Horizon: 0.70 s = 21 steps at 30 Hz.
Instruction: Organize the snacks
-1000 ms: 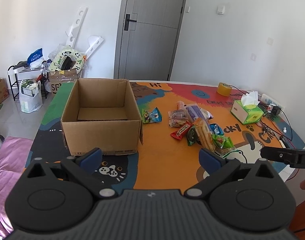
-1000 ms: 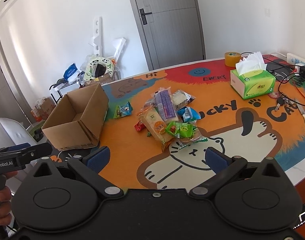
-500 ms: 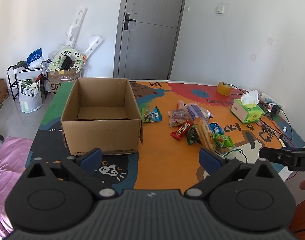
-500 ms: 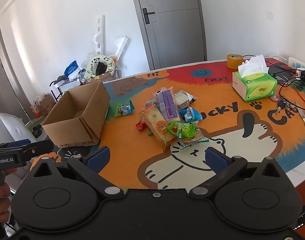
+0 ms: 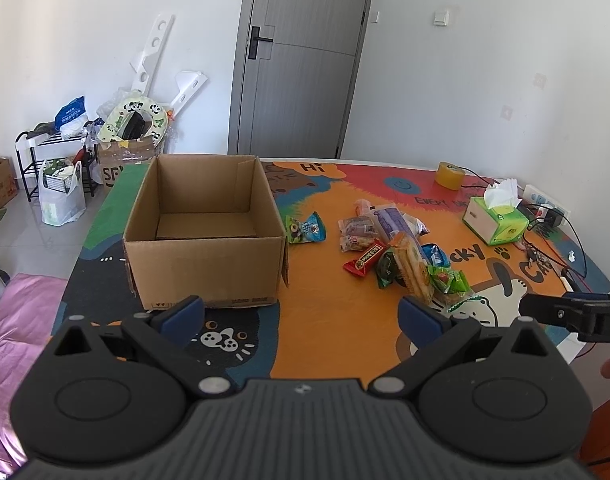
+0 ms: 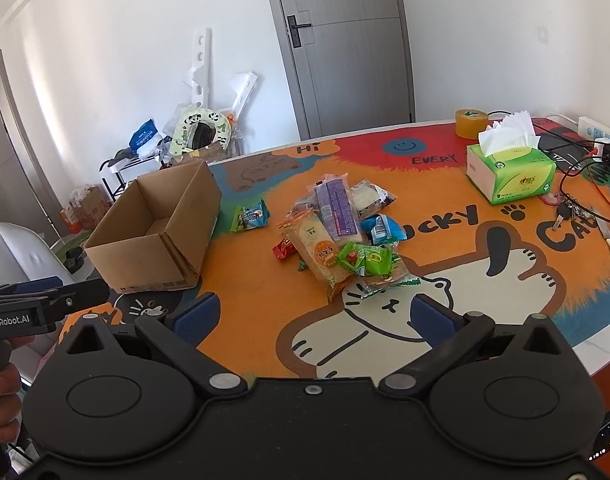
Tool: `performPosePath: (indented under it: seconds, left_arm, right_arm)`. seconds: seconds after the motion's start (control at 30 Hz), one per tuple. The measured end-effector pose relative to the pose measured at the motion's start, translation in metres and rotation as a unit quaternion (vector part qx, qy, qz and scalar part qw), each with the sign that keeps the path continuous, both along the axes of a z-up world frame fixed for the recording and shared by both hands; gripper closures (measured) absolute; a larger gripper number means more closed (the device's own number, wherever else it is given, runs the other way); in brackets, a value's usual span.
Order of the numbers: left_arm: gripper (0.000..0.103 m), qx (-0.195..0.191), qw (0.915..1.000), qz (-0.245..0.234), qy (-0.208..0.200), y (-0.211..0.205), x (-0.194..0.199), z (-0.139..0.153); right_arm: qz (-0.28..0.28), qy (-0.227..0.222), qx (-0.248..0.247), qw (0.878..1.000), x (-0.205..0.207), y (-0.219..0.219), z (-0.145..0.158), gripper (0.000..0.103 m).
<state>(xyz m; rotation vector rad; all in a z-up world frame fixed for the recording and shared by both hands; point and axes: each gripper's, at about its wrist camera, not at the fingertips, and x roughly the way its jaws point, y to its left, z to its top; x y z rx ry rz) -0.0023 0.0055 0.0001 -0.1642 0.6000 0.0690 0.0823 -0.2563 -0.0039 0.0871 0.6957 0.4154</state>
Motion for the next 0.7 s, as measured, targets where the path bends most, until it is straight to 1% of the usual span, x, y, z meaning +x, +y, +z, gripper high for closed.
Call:
performPosePath:
  seconds: [0.13,0.53,0.7]
  left_arm:
    - [0.001,-0.001,1.0,0.001,0.001,0.001,0.0,-0.001]
    - [0.001,0.0,1.0,-0.002,0.008,-0.003,0.009,-0.009]
    - [0.001,-0.01,0.9998,-0.004,0.015,-0.004,0.019,-0.016]
  right_arm:
    - [0.004,-0.003,-0.004,1.0,-0.001,0.003,0.0,0.0]
    - [0.011,0.002,0.008,1.0,0.003,0.004,-0.01,0.0]
    - [0.007,0.008,0.012,1.0,0.013,0.0,-0.02,0.0]
